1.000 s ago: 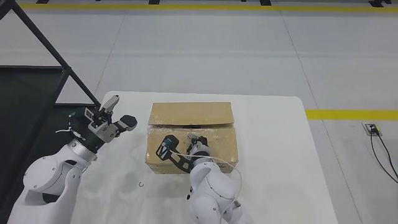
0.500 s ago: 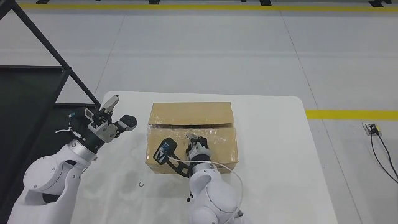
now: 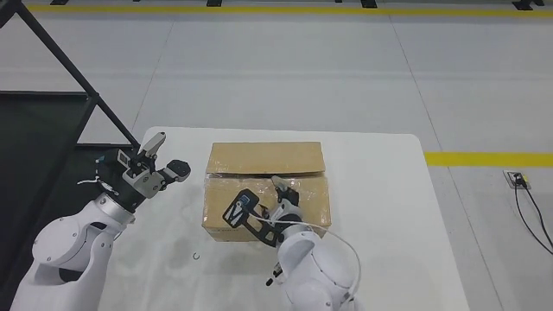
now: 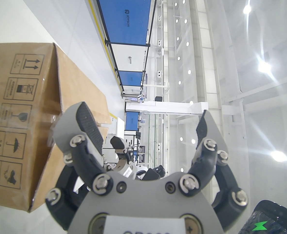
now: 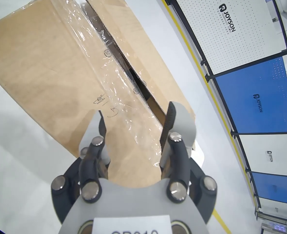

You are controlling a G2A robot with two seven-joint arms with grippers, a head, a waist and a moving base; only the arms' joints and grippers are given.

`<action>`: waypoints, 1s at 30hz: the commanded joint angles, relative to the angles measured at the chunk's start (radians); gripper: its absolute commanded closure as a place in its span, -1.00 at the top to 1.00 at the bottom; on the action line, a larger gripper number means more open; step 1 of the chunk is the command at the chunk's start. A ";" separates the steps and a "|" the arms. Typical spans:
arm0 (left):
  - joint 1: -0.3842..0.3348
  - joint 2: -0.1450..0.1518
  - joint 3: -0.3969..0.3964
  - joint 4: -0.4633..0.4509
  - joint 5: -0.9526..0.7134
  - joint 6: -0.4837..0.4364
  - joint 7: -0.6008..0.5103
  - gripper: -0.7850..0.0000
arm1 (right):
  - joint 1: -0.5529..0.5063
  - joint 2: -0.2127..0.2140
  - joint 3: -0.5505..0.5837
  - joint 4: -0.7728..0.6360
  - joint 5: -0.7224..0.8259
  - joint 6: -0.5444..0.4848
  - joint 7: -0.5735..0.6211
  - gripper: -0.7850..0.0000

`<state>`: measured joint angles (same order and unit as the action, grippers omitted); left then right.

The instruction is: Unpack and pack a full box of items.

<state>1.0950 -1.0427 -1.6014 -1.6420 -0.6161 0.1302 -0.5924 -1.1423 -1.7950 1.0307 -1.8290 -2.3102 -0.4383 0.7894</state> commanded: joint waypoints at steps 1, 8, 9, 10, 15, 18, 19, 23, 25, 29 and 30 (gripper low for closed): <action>0.000 0.000 0.000 0.000 0.000 0.000 0.000 1.00 | 0.000 0.000 0.000 0.000 -0.001 0.000 0.000 1.00; 0.000 0.000 0.000 0.000 0.000 0.000 0.000 1.00 | 0.008 0.005 -0.039 0.045 -0.101 0.071 -0.071 1.00; 0.000 0.000 0.000 0.000 0.000 0.000 0.000 1.00 | 0.002 0.007 -0.046 0.049 -0.125 0.089 -0.080 1.00; 0.002 0.000 0.001 -0.001 0.000 -0.001 0.002 1.00 | -0.002 0.008 -0.052 0.050 -0.151 0.104 -0.083 1.00; 0.005 0.000 0.002 -0.009 -0.009 0.004 -0.001 1.00 | -0.029 0.013 -0.083 0.052 -0.242 0.145 -0.083 0.10; 0.000 0.001 0.001 -0.007 -0.012 0.010 -0.018 1.00 | -0.036 0.014 -0.089 0.067 -0.268 0.163 -0.080 -0.11; -0.001 0.001 0.001 -0.006 -0.010 0.010 -0.020 1.00 | -0.034 0.013 -0.091 0.077 -0.274 0.171 -0.079 -0.18; -0.002 0.002 0.001 -0.002 -0.011 0.010 -0.023 1.00 | -0.021 0.010 -0.097 0.121 -0.280 0.191 -0.076 -0.20; 0.000 0.002 0.000 0.002 -0.014 0.009 -0.024 1.00 | -0.014 0.008 -0.100 0.137 -0.279 0.192 -0.074 -0.18; 0.002 0.002 0.001 0.006 -0.015 0.008 -0.023 1.00 | -0.002 0.004 -0.106 0.157 -0.286 0.192 -0.059 -0.18; 0.002 0.002 0.001 0.006 -0.016 0.007 -0.022 1.00 | 0.000 0.003 -0.109 0.160 -0.290 0.194 -0.054 -0.18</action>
<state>1.0970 -1.0409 -1.6009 -1.6361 -0.6303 0.1376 -0.6156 -1.1442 -1.7913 0.9241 -1.6721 -2.5956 -0.2461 0.7303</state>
